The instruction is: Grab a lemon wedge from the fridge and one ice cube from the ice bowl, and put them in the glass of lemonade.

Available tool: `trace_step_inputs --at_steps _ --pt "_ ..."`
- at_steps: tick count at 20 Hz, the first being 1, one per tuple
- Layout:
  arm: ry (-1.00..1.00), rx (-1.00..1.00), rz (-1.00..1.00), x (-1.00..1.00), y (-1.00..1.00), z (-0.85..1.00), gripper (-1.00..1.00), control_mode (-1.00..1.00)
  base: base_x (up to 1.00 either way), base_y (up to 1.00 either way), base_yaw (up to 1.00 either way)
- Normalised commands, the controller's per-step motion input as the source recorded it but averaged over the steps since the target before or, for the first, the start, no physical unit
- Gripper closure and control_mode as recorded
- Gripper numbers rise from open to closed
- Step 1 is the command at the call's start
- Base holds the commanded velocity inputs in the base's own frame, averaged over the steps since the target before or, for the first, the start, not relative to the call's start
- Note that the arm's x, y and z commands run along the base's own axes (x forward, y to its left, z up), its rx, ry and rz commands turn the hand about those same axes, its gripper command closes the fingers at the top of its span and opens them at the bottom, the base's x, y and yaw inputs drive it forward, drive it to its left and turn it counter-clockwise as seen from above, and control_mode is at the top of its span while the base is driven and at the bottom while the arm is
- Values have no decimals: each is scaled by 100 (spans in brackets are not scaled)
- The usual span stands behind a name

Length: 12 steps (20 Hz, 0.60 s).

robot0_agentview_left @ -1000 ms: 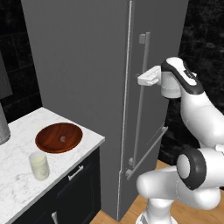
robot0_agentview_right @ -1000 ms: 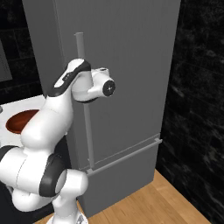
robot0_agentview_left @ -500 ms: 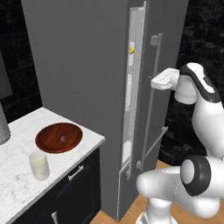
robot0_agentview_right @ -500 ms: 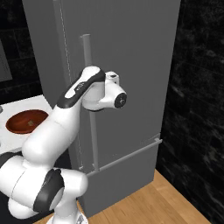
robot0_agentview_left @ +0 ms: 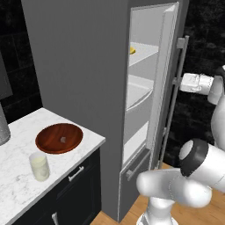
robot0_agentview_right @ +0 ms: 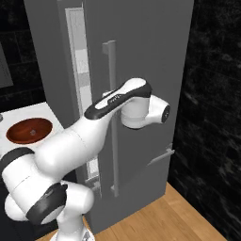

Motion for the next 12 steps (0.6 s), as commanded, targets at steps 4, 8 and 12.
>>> trace_step_inputs --at_steps 4,8,12 --pt "10 10 -18 0 -100 18 100 -100 0 0 0" --pt "3 10 -21 -4 -100 9 -100 -100 0 0 0" --pt "-2 2 -14 -10 -78 26 -100 -100 0 0 0"
